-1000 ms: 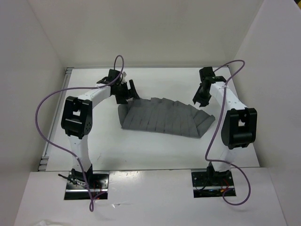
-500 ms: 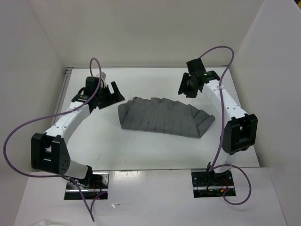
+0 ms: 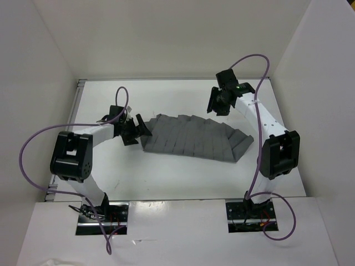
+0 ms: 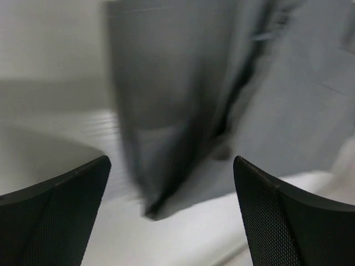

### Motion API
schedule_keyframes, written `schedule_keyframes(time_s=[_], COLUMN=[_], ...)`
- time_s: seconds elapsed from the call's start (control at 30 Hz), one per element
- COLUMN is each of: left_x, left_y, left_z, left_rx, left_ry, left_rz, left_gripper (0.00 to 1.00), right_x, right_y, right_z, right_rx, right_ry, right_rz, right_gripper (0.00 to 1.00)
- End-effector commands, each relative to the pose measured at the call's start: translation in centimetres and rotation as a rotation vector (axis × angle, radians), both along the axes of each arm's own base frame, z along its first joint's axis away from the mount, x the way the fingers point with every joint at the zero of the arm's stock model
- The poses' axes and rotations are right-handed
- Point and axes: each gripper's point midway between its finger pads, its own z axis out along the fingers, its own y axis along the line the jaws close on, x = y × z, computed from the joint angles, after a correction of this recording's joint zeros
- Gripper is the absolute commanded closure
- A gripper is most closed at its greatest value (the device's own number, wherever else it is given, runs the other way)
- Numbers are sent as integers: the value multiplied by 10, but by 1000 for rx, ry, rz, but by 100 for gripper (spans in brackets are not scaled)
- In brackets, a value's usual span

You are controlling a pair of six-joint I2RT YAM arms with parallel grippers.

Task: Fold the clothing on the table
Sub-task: Fold the skirt

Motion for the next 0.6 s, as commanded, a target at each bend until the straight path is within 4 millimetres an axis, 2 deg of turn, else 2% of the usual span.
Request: schedule_keyframes(time_s=[0.0, 0.1, 0.2, 0.27, 0.37, 0.4, 0.43, 0.47, 0.53, 0.57], left_x=[12, 10, 9, 11, 14, 11, 15, 14, 10, 6], left_y=[-21, -22, -22, -32, -45, -47, -49, -55, -62, -67], left_z=[-4, -18, -27, -25, -25, -32, -32, -35, -41, -43], left_rx=[-128, -131, -123, -184, -266, -283, -294, -311, -339, -347], left_ry=[-14, 17, 30, 28, 36, 56, 49, 55, 69, 81], left_rz=[-70, -82, -86, -119, -176, -186, -195, -216, -243, -258], left_gripper=[0, 0, 0, 0, 9, 12, 16, 26, 40, 62], right_x=[11, 9, 8, 4, -3, -5, -8, -6, -9, -8], right_y=[3, 2, -2, -4, -7, -7, -6, -5, -2, 1], right_z=[14, 13, 24, 22, 15, 12, 7, 8, 1, 2], right_rx=[-24, -27, -29, -38, -41, -44, -41, -32, -17, -1], right_ry=[-41, -32, -62, -57, -33, -24, -9, -17, 2, -3], right_rz=[13, 14, -6, -11, -18, -18, -12, -21, -8, -9], right_gripper=[47, 47, 47, 47, 47, 47, 47, 47, 47, 47])
